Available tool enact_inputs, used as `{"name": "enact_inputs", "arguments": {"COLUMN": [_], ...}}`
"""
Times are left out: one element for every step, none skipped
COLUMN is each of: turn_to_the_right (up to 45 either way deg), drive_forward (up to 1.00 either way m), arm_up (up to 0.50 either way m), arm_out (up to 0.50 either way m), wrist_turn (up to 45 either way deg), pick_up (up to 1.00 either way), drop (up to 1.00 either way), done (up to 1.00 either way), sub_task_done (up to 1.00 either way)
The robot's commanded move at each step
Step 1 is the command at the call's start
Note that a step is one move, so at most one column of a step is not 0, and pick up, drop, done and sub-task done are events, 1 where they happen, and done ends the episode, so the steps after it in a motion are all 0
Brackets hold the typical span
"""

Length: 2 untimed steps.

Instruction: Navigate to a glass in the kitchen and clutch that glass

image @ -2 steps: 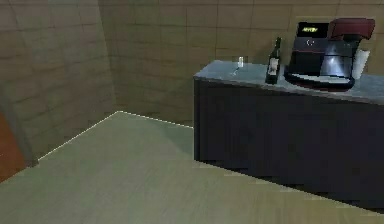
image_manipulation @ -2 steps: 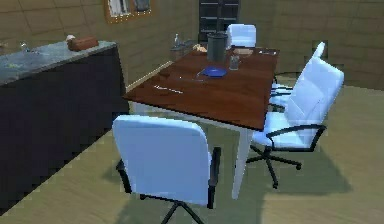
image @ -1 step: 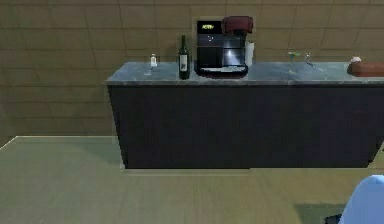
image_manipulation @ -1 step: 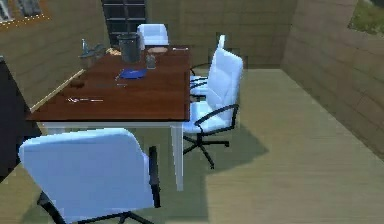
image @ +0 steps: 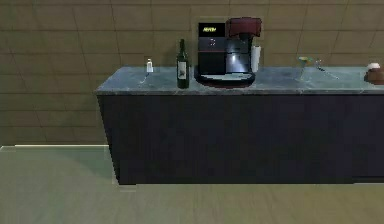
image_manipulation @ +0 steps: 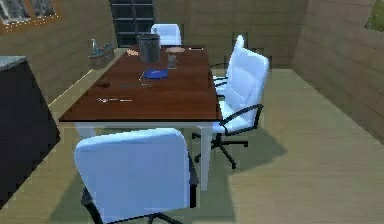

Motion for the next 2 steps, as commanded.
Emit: {"name": "enact_inputs", "arguments": {"turn_to_the_right": [6.0, 3.0], "drive_forward": [0.00, 0.00], "arm_up": [0.00, 0.00], "arm_out": [0.00, 0.00], "wrist_turn": [0.0, 0.0], "pick_up": [0.00, 0.00], "drop": [0.00, 0.00], "done": [0.00, 0.00], "sub_task_done": [0.00, 0.00]}}
